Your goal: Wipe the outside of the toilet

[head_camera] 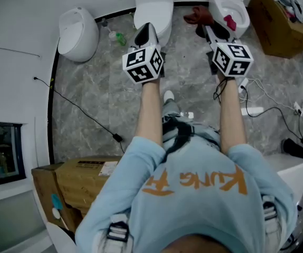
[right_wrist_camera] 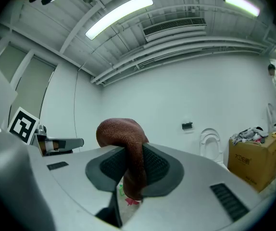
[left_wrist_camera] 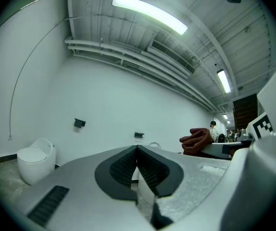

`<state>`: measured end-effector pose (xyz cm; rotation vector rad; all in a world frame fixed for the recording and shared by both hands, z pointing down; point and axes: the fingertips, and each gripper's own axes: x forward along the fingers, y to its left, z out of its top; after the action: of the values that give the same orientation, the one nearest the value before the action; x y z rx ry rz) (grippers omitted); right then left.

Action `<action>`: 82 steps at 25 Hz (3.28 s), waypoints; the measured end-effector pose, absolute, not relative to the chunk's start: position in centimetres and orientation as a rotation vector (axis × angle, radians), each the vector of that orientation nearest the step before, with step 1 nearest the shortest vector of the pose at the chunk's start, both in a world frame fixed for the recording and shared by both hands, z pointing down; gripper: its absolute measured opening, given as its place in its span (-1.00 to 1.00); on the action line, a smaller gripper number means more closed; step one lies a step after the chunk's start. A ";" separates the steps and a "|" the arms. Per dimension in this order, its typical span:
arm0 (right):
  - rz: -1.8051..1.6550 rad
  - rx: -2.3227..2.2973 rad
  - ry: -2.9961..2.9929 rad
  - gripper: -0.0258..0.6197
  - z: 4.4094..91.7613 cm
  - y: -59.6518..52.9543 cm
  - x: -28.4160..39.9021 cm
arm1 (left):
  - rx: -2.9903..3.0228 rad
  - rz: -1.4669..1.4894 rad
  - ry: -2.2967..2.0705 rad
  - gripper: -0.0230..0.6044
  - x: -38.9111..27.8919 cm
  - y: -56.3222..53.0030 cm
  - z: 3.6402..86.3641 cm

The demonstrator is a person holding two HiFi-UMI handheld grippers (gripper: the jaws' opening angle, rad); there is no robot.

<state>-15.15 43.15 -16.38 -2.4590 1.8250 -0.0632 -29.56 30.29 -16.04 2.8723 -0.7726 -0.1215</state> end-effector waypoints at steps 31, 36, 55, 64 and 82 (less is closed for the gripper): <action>-0.418 -2.521 1.768 -0.69 -1.8 8.6 7.2 | 2.707 0.256 -0.619 -0.95 -6.3 -3.5 0.6; -0.499 -2.549 1.672 -0.69 1.1 8.3 10.6 | 2.692 0.297 -0.531 -0.95 -1.9 -4.1 2.7; -0.832 -2.354 1.854 -0.69 14.1 3.5 20.8 | 2.474 0.451 -0.692 -0.95 7.4 -4.2 14.7; -0.989 -2.271 1.917 -0.69 23.3 2.7 22.7 | 2.405 0.561 -0.669 -0.95 11.4 -3.4 23.5; -1.118 -2.216 1.920 -0.69 39.5 -1.2 26.1 | 2.235 0.625 -0.750 -0.95 14.0 -4.0 36.9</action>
<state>26.13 -1.23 39.46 -2.2157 1.9201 -1.1179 14.01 -3.98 36.95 2.2349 -0.7503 0.6247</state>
